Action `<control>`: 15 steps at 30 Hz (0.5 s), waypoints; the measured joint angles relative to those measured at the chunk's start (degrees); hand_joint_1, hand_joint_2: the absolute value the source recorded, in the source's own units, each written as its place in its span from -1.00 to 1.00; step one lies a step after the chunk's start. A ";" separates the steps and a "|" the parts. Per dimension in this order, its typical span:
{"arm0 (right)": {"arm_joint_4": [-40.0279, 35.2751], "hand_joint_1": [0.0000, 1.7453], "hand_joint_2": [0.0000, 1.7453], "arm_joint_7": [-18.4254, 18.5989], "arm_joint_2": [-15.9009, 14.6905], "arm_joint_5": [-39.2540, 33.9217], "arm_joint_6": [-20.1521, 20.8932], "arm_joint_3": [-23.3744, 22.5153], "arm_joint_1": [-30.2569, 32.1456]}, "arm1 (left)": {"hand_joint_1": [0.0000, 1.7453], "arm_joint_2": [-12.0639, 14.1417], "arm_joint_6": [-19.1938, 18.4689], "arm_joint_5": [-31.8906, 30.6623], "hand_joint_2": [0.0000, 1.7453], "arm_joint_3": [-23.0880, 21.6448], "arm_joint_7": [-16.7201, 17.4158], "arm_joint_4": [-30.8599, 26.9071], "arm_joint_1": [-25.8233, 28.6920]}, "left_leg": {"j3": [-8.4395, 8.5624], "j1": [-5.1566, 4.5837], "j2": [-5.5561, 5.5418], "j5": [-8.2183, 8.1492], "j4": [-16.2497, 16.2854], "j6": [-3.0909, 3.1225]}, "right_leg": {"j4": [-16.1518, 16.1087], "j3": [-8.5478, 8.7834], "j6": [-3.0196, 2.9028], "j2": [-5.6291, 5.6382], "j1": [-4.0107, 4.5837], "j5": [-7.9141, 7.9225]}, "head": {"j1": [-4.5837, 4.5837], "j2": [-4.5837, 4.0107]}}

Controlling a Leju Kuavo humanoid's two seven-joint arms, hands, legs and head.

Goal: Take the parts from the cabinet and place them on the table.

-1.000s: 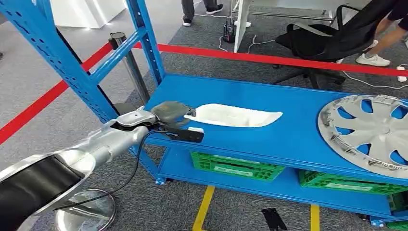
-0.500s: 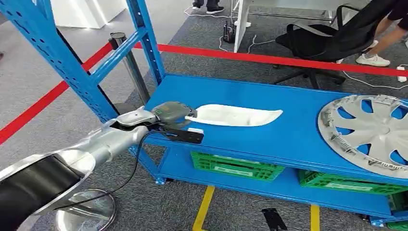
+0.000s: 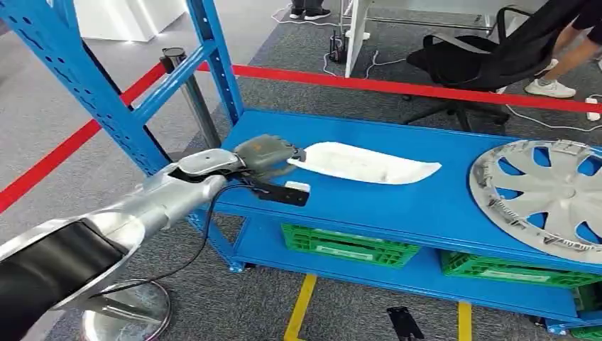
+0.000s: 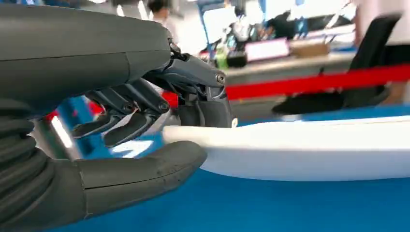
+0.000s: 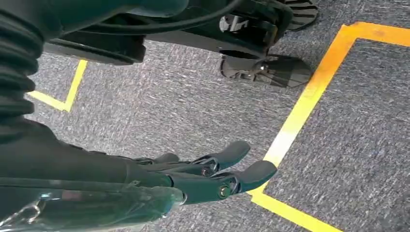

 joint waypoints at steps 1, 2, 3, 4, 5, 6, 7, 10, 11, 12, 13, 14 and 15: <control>0.00 -1.00 1.00 -0.02 0.00 -0.13 -0.11 -0.02 0.00 | 1.00 -0.19 0.43 -0.06 1.00 -0.11 -0.24 -0.56 -0.46 | 0.00 0.00 0.00 0.00 0.00 0.00 | 0.00 0.00 0.00 0.00 0.00 0.00 | 0.00 0.00; 0.00 -1.00 1.00 -0.07 0.00 -0.17 -0.15 -0.02 0.00 | 1.00 -0.46 0.50 -0.11 1.00 -0.20 -0.39 -0.96 -0.98 | 0.00 0.00 0.00 0.00 0.00 0.00 | 0.00 0.01 0.00 0.00 0.00 0.00 | 0.00 0.00; 0.00 -1.00 1.00 -0.09 0.00 -0.24 -0.22 -0.02 0.00 | 1.00 -0.61 0.48 -0.15 1.00 -0.31 -0.41 -1.27 -1.48 | 0.00 0.00 0.00 0.00 0.00 0.00 | 0.00 0.01 0.00 0.00 -0.01 0.00 | 0.00 0.00; 0.00 -1.00 1.00 -0.09 0.00 -0.28 -0.22 -0.02 0.00 | 1.00 -0.76 0.52 -0.15 1.00 -0.44 -0.41 -1.64 -1.88 | 0.01 0.00 0.00 0.00 0.00 0.00 | 0.00 0.00 0.00 0.01 -0.01 0.00 | 0.00 0.00; 0.00 -1.00 1.00 -0.09 0.00 -0.33 -0.26 -0.02 0.01 | 1.00 -0.89 0.80 -0.15 1.00 -0.57 -0.55 -1.98 -2.16 | 0.01 0.00 0.00 0.00 0.00 0.00 | 0.00 0.00 0.00 0.01 -0.02 0.00 | 0.00 0.00; 0.00 -1.00 1.00 -0.09 0.00 -0.46 -0.33 -0.02 0.03 | 1.00 -1.00 1.33 -0.15 1.00 -0.68 -0.78 -2.48 -2.40 | 0.01 -0.01 0.00 0.00 0.00 0.00 | 0.00 -0.01 0.00 0.01 -0.01 0.00 | -0.02 0.00; 0.00 -1.00 1.00 -0.09 -0.02 -0.66 -0.39 -0.02 0.04 | 1.00 -1.11 1.81 -0.15 1.00 -0.81 -1.07 -3.17 -2.72 | 0.01 -0.01 0.00 0.00 0.01 0.00 | 0.00 -0.02 0.00 0.00 -0.01 0.00 | 0.00 0.00; 0.00 -1.00 1.00 -0.37 -0.07 -1.09 -0.59 -0.02 0.09 | 1.00 -1.33 2.12 0.18 1.00 -1.29 -1.33 -6.71 -4.05 | 0.00 0.00 -0.02 0.01 0.01 0.01 | 0.00 -0.01 0.01 -0.01 -0.01 0.01 | 0.00 0.00; 0.00 -1.00 1.00 -0.46 -0.09 -1.31 -0.66 -0.02 0.15 | 1.00 -1.35 1.83 0.42 1.00 -1.51 -0.87 -8.38 -4.40 | 0.00 0.00 -0.02 0.01 0.01 0.01 | 0.00 -0.02 0.01 -0.01 -0.01 0.01 | -0.02 0.00; 0.00 -1.00 1.00 -0.55 -0.09 -1.48 -0.70 -0.04 0.22 | 1.00 -1.35 1.70 0.72 1.00 -1.75 -0.18 -10.32 -4.75 | -0.01 0.00 -0.02 0.01 0.01 0.01 | 0.00 -0.02 0.01 -0.01 -0.01 0.01 | 0.00 0.00; 0.00 -1.00 1.00 -0.61 -0.11 -1.71 -0.79 -0.04 0.33 | 1.00 -1.31 1.68 0.99 1.00 -2.08 0.38 -12.22 -5.19 | -0.03 0.00 -0.02 0.00 0.01 0.01 | 0.00 -0.01 0.01 -0.02 -0.01 0.01 | -0.02 0.00; 0.00 -1.00 1.00 -0.66 -0.13 -1.92 -0.94 -0.07 0.43 | 1.00 -1.24 1.64 1.29 1.00 -2.47 1.10 -14.63 -5.52 | -0.04 -0.01 -0.02 0.00 0.01 0.01 | 0.00 -0.01 0.01 -0.02 -0.02 0.01 | 0.02 0.00; 0.00 -1.00 1.00 -0.70 -0.15 -2.03 -1.03 -0.09 0.54 | 1.00 -1.11 1.64 1.42 1.00 -2.69 1.58 -16.38 -5.75 | -0.04 -0.01 -0.02 0.00 0.01 0.02 | 0.00 -0.01 0.01 -0.02 -0.02 0.00 | -0.02 0.00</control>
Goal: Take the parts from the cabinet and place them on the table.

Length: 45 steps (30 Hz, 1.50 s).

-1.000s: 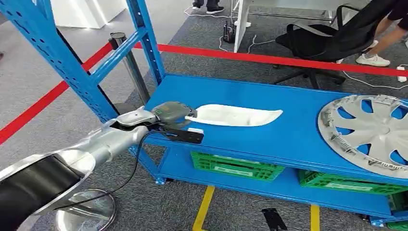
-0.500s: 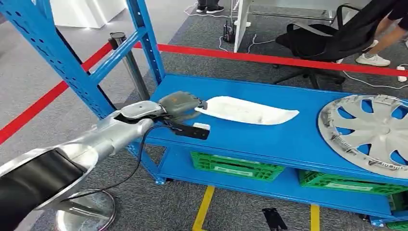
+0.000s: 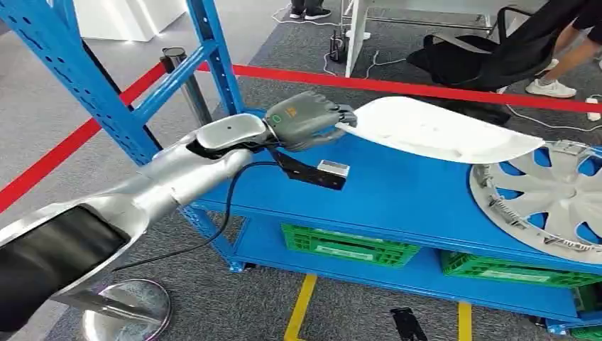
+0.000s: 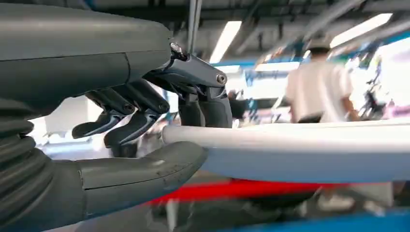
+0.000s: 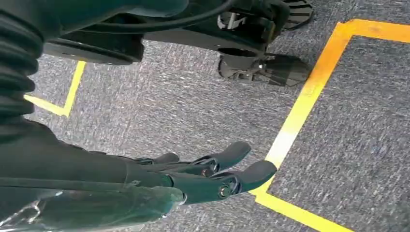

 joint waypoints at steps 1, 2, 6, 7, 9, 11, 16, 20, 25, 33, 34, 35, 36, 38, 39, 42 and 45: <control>0.00 -1.00 1.00 -0.09 -0.02 -0.07 -0.07 -0.02 0.13 | 1.00 0.09 0.04 0.13 1.00 -0.24 0.44 -1.71 -0.15 | 0.01 0.00 0.00 -0.01 0.00 0.01 | 0.00 0.00 0.00 0.00 0.00 0.00 | 0.02 0.00; 0.00 -1.00 1.00 -0.20 -0.07 -0.24 -0.18 -0.02 0.32 | 1.00 0.17 0.09 0.22 1.00 -0.57 0.96 -3.72 -0.18 | 0.00 0.00 0.00 -0.03 0.00 0.04 | 0.00 0.00 0.01 0.00 -0.01 0.00 | 0.02 0.00; 0.00 -1.00 1.00 -0.46 -0.20 -0.70 -0.48 -0.13 0.96 | 1.00 0.70 0.13 0.33 1.00 -1.84 2.34 -9.68 -0.18 | 0.00 0.00 0.00 -0.04 0.00 0.06 | -0.01 0.00 0.01 0.00 -0.01 -0.01 | 0.02 0.00; 0.00 -1.00 1.00 -0.50 -0.24 -0.74 -0.48 -0.17 1.06 | 1.00 0.79 0.13 0.33 1.00 -2.16 2.40 -10.73 -0.17 | -0.01 0.00 0.00 -0.04 0.00 0.06 | -0.01 0.00 0.01 0.00 -0.01 -0.01 | 0.02 0.00; 0.00 -1.00 1.00 -0.50 -0.26 -0.81 -0.50 -0.22 1.23 | 1.00 1.07 0.13 0.33 1.00 -2.79 2.47 -12.45 -0.17 | 0.00 0.00 0.00 -0.04 0.00 0.06 | -0.01 0.00 0.01 0.00 -0.01 -0.01 | 0.02 0.00; 0.00 -1.00 1.00 -0.50 -0.31 -0.81 -0.55 -0.26 1.39 | 1.00 1.20 0.13 0.33 1.00 -3.19 2.51 -13.63 -0.17 | 0.00 0.00 0.00 -0.03 0.00 0.06 | -0.01 0.01 0.01 0.00 -0.01 0.00 | 0.02 0.00; 0.00 -1.00 1.00 -0.68 -0.44 -1.25 -0.74 -0.28 1.80 | 1.00 1.94 0.28 -0.09 1.00 -4.46 3.93 -18.40 -0.07 | 0.00 0.00 0.00 -0.03 0.00 0.06 | -0.01 0.01 0.01 -0.01 0.00 0.00 | 0.02 0.00; 0.00 -1.00 1.00 -0.94 -0.61 -1.55 -1.09 -0.28 2.25 | 1.00 2.49 0.24 0.44 1.00 -5.44 5.88 -21.48 0.70 | 0.00 0.00 0.00 -0.04 0.00 0.07 | -0.01 0.01 0.02 0.00 -0.01 -0.01 | 0.02 0.00; 0.00 -1.00 1.00 -0.98 -0.79 -1.84 -1.38 -0.28 2.61 | 1.00 2.49 2.42 2.25 1.00 -5.38 6.66 -22.18 3.44 | 0.00 -0.01 0.00 -0.04 0.00 0.07 | -0.02 0.00 0.02 0.00 -0.01 -0.01 | 0.02 0.00; 0.00 -1.00 1.00 -1.29 -1.29 -2.47 -1.77 -0.44 3.52 | 1.00 1.84 6.25 2.62 1.00 -5.14 6.86 -23.12 8.15 | 0.00 -0.01 0.00 -0.04 0.00 0.08 | -0.02 0.00 0.02 0.00 -0.01 -0.01 | 0.04 0.00; 0.00 -1.00 1.00 -1.31 -1.35 -2.54 -1.81 -0.48 3.58 | 1.00 1.84 6.45 2.16 1.00 -5.13 6.97 -23.31 8.45 | -0.01 -0.01 0.00 -0.05 0.00 0.08 | -0.02 0.00 0.02 0.01 -0.01 -0.01 | 0.02 0.00; -0.02 -1.00 1.00 -1.35 -1.40 -2.58 -1.90 -0.50 3.63 | 1.00 1.81 6.66 1.91 1.00 -5.14 7.03 -23.55 8.78 | 0.00 -0.01 0.00 -0.06 0.00 0.10 | -0.02 0.00 0.02 0.01 -0.01 -0.01 | 0.02 0.00; 0.00 -1.00 1.00 -1.38 -1.42 -2.64 -1.92 -0.52 3.66 | 1.00 1.81 6.88 1.57 1.00 -5.14 7.10 -23.81 9.16 | 0.00 -0.01 0.00 -0.06 0.00 0.10 | -0.02 0.00 0.03 0.00 -0.01 -0.01 | 0.02 0.00; -0.02 -1.00 1.00 -1.38 -1.53 -2.84 -2.12 -0.52 3.71 | 1.00 1.81 7.34 0.96 1.00 -5.11 7.17 -24.69 10.00 | 0.00 -0.01 0.00 -0.07 0.00 0.11 | -0.02 0.00 0.03 0.00 -0.02 -0.02 | 0.02 0.00; 0.00 -1.00 1.00 -1.38 -1.62 -2.84 -2.19 -0.55 3.72 | 1.00 1.79 7.50 0.76 1.00 -5.14 7.17 -25.06 10.40 | 0.00 -0.01 0.00 -0.07 0.00 0.11 | -0.02 0.00 0.03 0.00 -0.02 -0.01 | 0.02 0.00; 0.00 -1.00 1.00 -1.38 -1.84 -2.84 -2.36 -0.57 3.82 | 1.00 1.79 7.52 0.31 1.00 -5.12 7.25 -26.46 11.44 | -0.01 -0.02 0.00 -0.07 0.00 0.11 | -0.03 0.00 0.03 0.00 -0.02 -0.01 | 0.02 0.00; 0.00 -1.00 1.00 -1.35 -1.99 -2.84 -2.40 -0.59 3.85 | 1.00 1.81 7.52 0.22 1.00 -5.14 7.28 -27.27 11.96 | -0.01 -0.02 0.00 -0.07 0.00 0.12 | -0.03 0.01 0.03 0.00 -0.03 -0.01 | 0.02 0.00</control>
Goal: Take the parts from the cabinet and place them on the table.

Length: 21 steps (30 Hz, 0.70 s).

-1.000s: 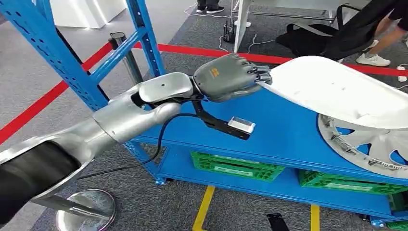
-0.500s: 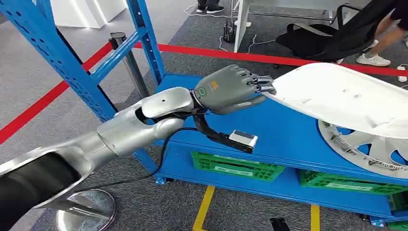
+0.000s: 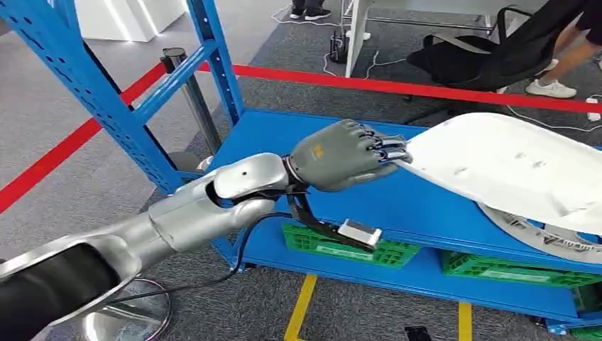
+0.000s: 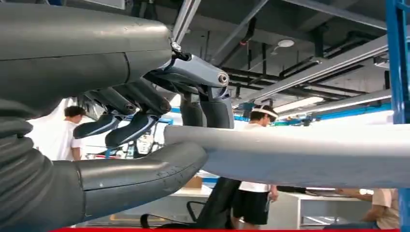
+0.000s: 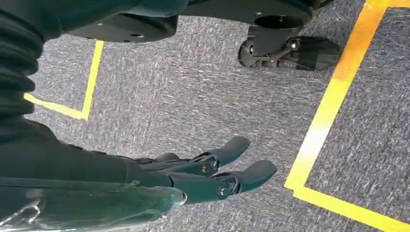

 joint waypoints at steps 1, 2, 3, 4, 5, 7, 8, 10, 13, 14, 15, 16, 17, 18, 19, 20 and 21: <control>-0.02 -1.00 1.00 0.00 -0.09 0.00 -0.02 -0.02 0.02 | 1.00 0.00 0.00 0.00 1.00 0.02 0.00 -0.31 0.19 | -0.02 -0.05 0.00 -0.05 0.08 0.07 | -0.06 0.02 0.05 0.00 -0.10 0.03 | 0.02 0.00; -0.02 -1.00 1.00 0.00 -0.17 0.02 -0.07 -0.06 0.04 | 1.00 0.02 0.00 0.00 1.00 0.04 0.02 -0.57 0.39 | -0.02 -0.11 0.00 -0.06 0.08 0.09 | -0.06 0.01 0.13 0.00 -0.14 0.04 | -0.02 0.00; -0.02 -1.00 1.00 0.02 -0.22 0.09 -0.07 -0.11 0.04 | 1.00 0.04 -0.02 0.00 1.00 0.04 0.07 -0.81 0.62 | -0.02 -0.15 0.00 -0.05 0.08 0.11 | -0.06 0.00 0.18 0.00 -0.19 0.05 | 0.00 0.00; 0.00 -1.00 1.00 0.04 -0.26 0.13 -0.07 -0.13 0.05 | 1.00 0.04 -0.02 0.00 1.00 0.04 0.07 -0.94 0.85 | -0.03 -0.19 0.00 -0.07 0.08 0.17 | -0.06 0.01 0.21 0.00 -0.23 0.06 | -0.02 0.00; 0.00 -1.00 1.00 0.09 -0.31 0.15 -0.07 -0.15 0.06 | 1.00 0.04 -0.02 0.00 1.00 0.04 0.09 -1.11 1.07 | -0.03 -0.23 0.00 -0.09 0.09 0.23 | -0.06 0.01 0.30 0.00 -0.27 0.05 | 0.00 0.00; -0.02 -1.00 1.00 0.11 -0.37 0.28 -0.07 -0.15 0.06 | 1.00 0.04 0.00 -0.24 1.00 0.07 0.09 -1.29 1.32 | -0.10 -0.32 0.00 -0.14 0.20 0.42 | -0.06 0.01 0.47 0.00 -0.37 0.04 | -0.02 0.00; -0.02 -1.00 1.00 0.15 -0.41 0.35 -0.09 -0.15 0.05 | 1.00 0.04 0.00 -0.26 1.00 0.07 0.09 -1.29 1.44 | -0.14 -0.38 0.00 -0.17 0.29 0.54 | -0.06 0.01 0.56 0.00 -0.41 0.06 | 0.00 0.00; -0.02 -1.00 1.00 0.24 -0.48 0.44 -0.09 -0.15 0.04 | 1.00 0.04 0.00 -0.33 1.00 0.11 0.09 -1.29 1.72 | -0.26 -0.49 0.00 -0.23 0.48 0.83 | -0.06 0.01 0.81 0.00 -0.52 0.07 | 0.00 0.00; -0.02 -1.00 1.00 0.28 -0.55 0.50 -0.09 -0.15 -0.06 | 1.00 0.04 0.04 -0.39 1.00 0.20 0.07 -1.29 1.83 | -0.38 -0.78 0.00 0.06 0.60 1.48 | -0.54 0.12 1.61 0.02 -0.79 0.53 | -0.02 0.00; -0.02 -1.00 1.00 0.39 -0.57 0.52 -0.11 -0.15 -0.17 | 1.00 -0.06 0.04 -0.42 1.00 0.46 0.07 -1.40 1.83 | -0.12 -0.52 0.02 0.70 -0.33 1.89 | -0.85 0.16 1.96 0.06 -0.63 0.68 | -0.04 0.00; -0.04 -1.00 1.00 0.44 -0.74 0.55 -0.11 -0.15 -0.20 | 1.00 -0.22 0.07 -0.42 1.00 0.59 0.07 -1.44 1.76 | 0.14 -0.17 0.14 1.17 -0.92 1.98 | -0.13 -0.43 1.99 -0.28 -0.58 -0.20 | 0.02 0.00; -0.04 -1.00 1.00 0.44 -0.81 0.59 -0.13 -0.15 -0.26 | 1.00 -0.39 0.13 -0.42 1.00 0.68 0.04 -1.44 1.62 | 0.09 -0.01 0.15 1.31 -1.08 2.20 | 2.45 -1.44 2.12 -0.52 -0.46 -2.03 | 0.15 0.00; -0.04 -1.00 1.00 0.44 -0.90 0.61 -0.13 -0.15 -0.32 | 1.00 -0.48 0.15 -0.42 1.00 0.79 0.02 -1.46 1.70 | 0.07 0.06 0.15 1.31 -1.08 2.20 | 6.51 -3.10 2.30 -0.69 -0.51 -4.06 | 0.13 0.00; -0.04 -1.00 1.00 0.44 -1.05 0.61 -0.13 -0.15 -0.34 | 1.00 -0.50 0.15 -0.42 1.00 0.92 -0.04 -1.46 1.83 | 0.07 0.06 0.16 1.29 -1.07 2.22 | 11.35 -5.23 2.48 -0.77 -0.58 -6.14 | 0.04 0.00; -0.04 -1.00 1.00 0.44 -1.18 0.61 -0.13 -0.15 -0.32 | 1.00 -0.50 0.13 -0.42 1.00 0.92 -0.04 -1.46 1.96 | 0.05 0.09 0.16 1.28 -1.04 2.21 | 15.42 -7.14 2.66 -0.84 -0.59 -7.49 | 0.09 0.00; -0.04 -1.00 1.00 0.44 -1.25 0.61 -0.13 -0.15 -0.28 | 1.00 -0.50 0.13 -0.42 1.00 0.92 -0.07 -1.46 2.14 | 0.07 0.15 0.16 1.27 -1.03 2.19 | 17.08 -7.99 2.81 -0.87 -0.64 -7.46 | 0.05 0.00; -0.04 -1.00 1.00 0.44 -1.36 0.61 -0.13 -0.15 -0.28 | 1.00 -0.52 0.13 -0.42 1.00 0.92 -0.09 -1.46 2.25 | 0.10 0.30 0.15 1.16 -0.97 2.03 | 15.79 -7.50 3.11 -0.90 -0.79 -5.72 | 0.09 0.00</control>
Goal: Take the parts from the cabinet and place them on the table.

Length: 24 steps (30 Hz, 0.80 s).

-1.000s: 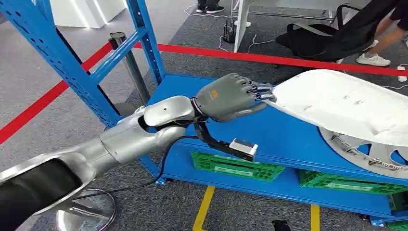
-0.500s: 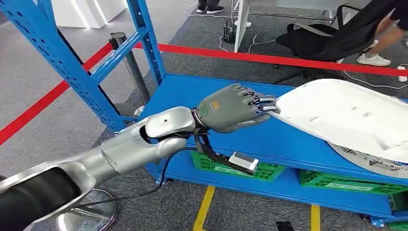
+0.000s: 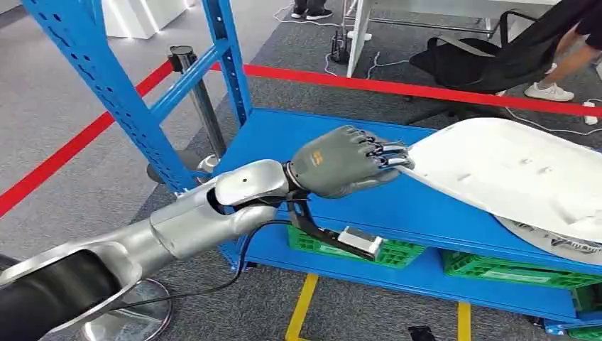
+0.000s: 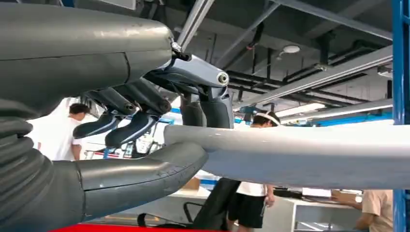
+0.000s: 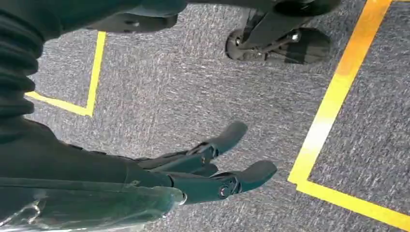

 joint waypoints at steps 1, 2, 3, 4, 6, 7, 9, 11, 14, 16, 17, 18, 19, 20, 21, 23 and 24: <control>0.00 -1.00 1.00 0.00 -0.09 0.00 0.00 0.00 -0.05 | 1.00 0.00 0.00 0.00 1.00 0.02 -0.02 0.00 -0.02 | 0.02 0.23 -0.05 -0.12 0.17 -0.20 | -3.55 1.70 0.22 -0.07 -0.17 2.50 | -0.04 0.00; -0.02 -1.00 1.00 0.00 -0.26 0.02 0.00 0.00 -0.10 | 1.00 0.00 0.00 0.00 1.00 0.09 -0.02 0.00 -0.03 | 0.11 0.52 -0.10 -0.41 0.45 -0.63 | -8.78 4.29 0.57 -0.25 -0.40 5.16 | -0.02 0.00; -0.02 -1.00 1.00 0.00 -0.26 0.07 0.00 0.00 -0.14 | 1.00 0.00 0.02 0.00 1.00 0.18 0.00 0.00 -0.06 | 0.13 0.74 -0.12 -0.82 0.92 -1.18 | -13.90 6.77 1.11 -0.58 -0.76 6.83 | 0.02 0.00; 0.00 -1.00 1.00 0.00 -0.13 0.11 0.07 0.00 -0.28 | 1.00 0.00 0.04 0.00 1.00 0.24 -0.02 -0.02 -0.14 | -0.52 0.45 -0.20 -1.12 1.18 -1.71 | -14.51 8.34 1.47 -0.45 -0.16 5.41 | 0.56 0.00; 0.00 -1.00 1.00 0.11 -0.24 0.24 0.07 0.00 -0.37 | 1.00 0.02 0.04 -0.02 1.00 0.39 -0.02 -0.07 -0.16 | -0.82 0.20 -0.31 -1.09 2.02 -2.13 | -14.69 7.47 -0.50 -0.02 -0.42 5.13 | 0.31 0.00; 0.00 -1.00 1.00 0.13 -0.24 0.26 0.07 0.00 -0.42 | 1.00 0.13 0.04 -0.02 1.00 0.42 -0.02 -0.07 -0.11 | -0.87 0.19 -0.25 -0.97 1.96 -2.31 | -14.41 7.16 -1.11 0.14 -0.32 5.02 | 0.17 0.00; 0.00 -1.00 1.00 0.20 -0.24 0.33 0.07 -0.02 -0.15 | 1.00 0.20 0.04 -0.02 1.00 0.44 -0.04 -0.07 -0.07 | -0.99 0.38 -0.21 -1.75 2.22 -2.89 | -14.33 6.99 -2.11 0.18 -0.46 5.02 | 0.04 0.00; 0.00 -1.00 1.00 0.22 -0.28 0.41 0.07 -0.02 -0.26 | 1.00 0.26 0.07 0.02 1.00 0.52 -0.09 -0.07 -0.19 | -3.49 0.37 -0.17 -5.49 7.61 -3.18 | -14.37 6.79 -2.63 0.14 -0.40 5.25 | -0.37 0.00; 0.00 -1.00 1.00 0.26 -0.30 0.42 0.07 -0.02 -0.32 | 1.00 0.46 0.07 0.04 1.00 0.50 -0.11 -0.07 0.17 | -9.56 0.35 -0.17 -10.26 19.79 -3.07 | -14.37 6.24 -3.15 0.06 -0.03 5.56 | -0.39 0.00; 0.00 -1.00 1.00 0.33 -0.33 0.42 0.07 -0.02 -0.26 | 1.00 0.66 0.07 0.04 1.00 0.50 -0.11 -0.07 0.36 | -9.08 0.24 -0.17 -7.53 18.42 -2.52 | -14.37 5.90 -3.45 0.08 0.30 5.88 | -0.42 0.00; 0.00 -1.00 1.00 0.33 -0.33 0.44 0.07 -0.02 -0.27 | 1.00 0.72 0.07 0.04 1.00 0.50 -0.11 -0.07 0.34 | -7.07 0.12 -0.18 -4.84 14.45 -2.04 | -14.37 5.73 -3.52 0.12 0.47 6.12 | -0.39 0.00; 0.00 -1.00 1.00 0.33 -0.33 0.44 0.07 -0.02 -0.31 | 1.00 0.72 0.07 0.07 1.00 0.52 -0.11 -0.07 0.30 | -4.45 -0.06 -0.18 -2.50 9.61 -1.57 | -14.37 5.62 -3.49 0.18 0.57 6.32 | -0.42 0.00; 0.00 -1.00 1.00 0.33 -0.31 0.44 0.07 -0.02 -0.33 | 1.00 0.70 0.07 0.07 1.00 0.55 -0.11 -0.07 0.22 | -1.60 -0.34 -0.18 -1.40 4.70 -1.02 | -14.37 5.53 -3.36 0.20 0.55 6.50 | -0.39 0.00; 0.00 -1.00 1.00 0.33 -0.31 0.44 0.07 -0.02 -0.34 | 1.00 0.70 0.07 0.07 1.00 0.57 -0.11 -0.07 0.13 | -0.79 -0.49 -0.16 -2.19 3.15 -1.02 | -14.38 5.23 -3.01 0.20 0.62 6.77 | -0.35 0.00; 0.00 -1.00 1.00 0.33 -0.33 0.44 0.07 -0.02 -0.34 | 1.00 0.66 0.09 0.07 1.00 0.57 -0.13 -0.09 0.12 | -1.14 -0.77 -0.20 -1.42 3.13 -1.30 | -14.46 5.16 -2.66 0.19 0.48 7.06 | -0.37 0.00; 0.00 -1.00 1.00 0.33 -0.31 0.44 0.07 -0.02 -0.29 | 1.00 0.70 0.09 0.07 1.00 0.57 -0.11 -0.09 0.18 | -1.56 -1.06 -0.23 -1.21 2.85 -0.93 | -15.01 5.11 -1.94 0.08 0.22 7.70 | -0.46 0.00; 0.00 -1.00 1.00 0.33 -0.28 0.44 0.09 -0.02 -0.25 | 1.00 0.70 0.09 0.07 1.00 0.57 -0.11 -0.09 0.16 | -1.66 -0.84 -0.21 -0.47 2.13 -0.49 | -15.14 4.95 -1.48 0.10 0.34 8.04 | -0.61 0.00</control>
